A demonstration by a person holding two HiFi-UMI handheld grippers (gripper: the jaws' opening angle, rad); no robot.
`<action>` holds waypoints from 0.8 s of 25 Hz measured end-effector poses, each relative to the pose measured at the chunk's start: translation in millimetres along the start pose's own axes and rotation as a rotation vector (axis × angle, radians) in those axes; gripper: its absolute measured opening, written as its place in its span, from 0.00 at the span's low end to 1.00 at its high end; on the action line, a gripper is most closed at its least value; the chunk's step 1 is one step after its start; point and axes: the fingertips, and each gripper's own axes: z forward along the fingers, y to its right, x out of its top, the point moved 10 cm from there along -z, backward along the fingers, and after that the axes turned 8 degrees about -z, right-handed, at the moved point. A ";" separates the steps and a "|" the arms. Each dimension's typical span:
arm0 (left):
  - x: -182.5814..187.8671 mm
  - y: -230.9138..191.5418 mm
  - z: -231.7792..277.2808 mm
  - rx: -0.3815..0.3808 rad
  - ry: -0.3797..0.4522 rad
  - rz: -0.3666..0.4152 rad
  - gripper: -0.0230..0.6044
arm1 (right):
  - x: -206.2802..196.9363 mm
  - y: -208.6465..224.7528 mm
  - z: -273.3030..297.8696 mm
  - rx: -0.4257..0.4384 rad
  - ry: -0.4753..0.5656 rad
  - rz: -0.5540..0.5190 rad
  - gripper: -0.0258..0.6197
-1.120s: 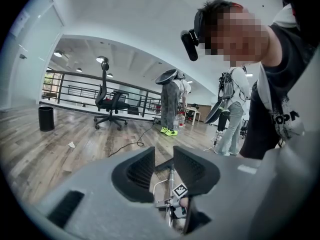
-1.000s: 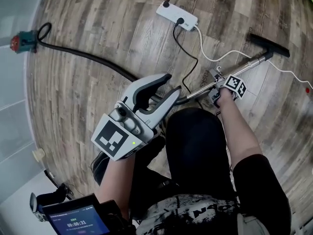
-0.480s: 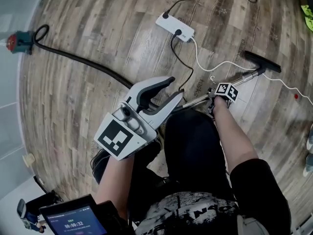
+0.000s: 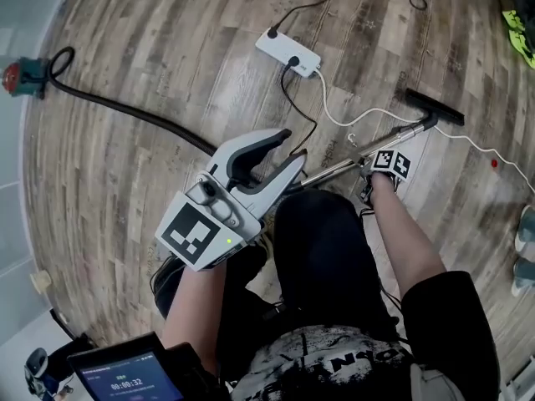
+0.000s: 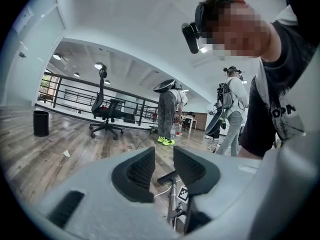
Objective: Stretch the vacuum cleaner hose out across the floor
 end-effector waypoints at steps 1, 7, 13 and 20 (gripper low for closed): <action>0.1 0.3 1.1 -0.001 0.005 0.002 0.23 | 3.5 -3.0 -4.4 0.015 0.023 -0.008 0.39; -4.1 2.7 -6.4 -0.003 0.027 0.027 0.23 | 32.1 -78.8 -49.2 0.509 0.310 -0.147 0.05; 49.7 -15.3 -28.9 -0.026 0.080 -0.005 0.17 | 73.6 -227.1 -164.2 0.947 0.652 -0.403 0.05; 187.6 -5.2 -94.8 -0.047 0.068 0.028 0.09 | 82.2 -402.1 -331.6 1.173 0.697 -0.497 0.05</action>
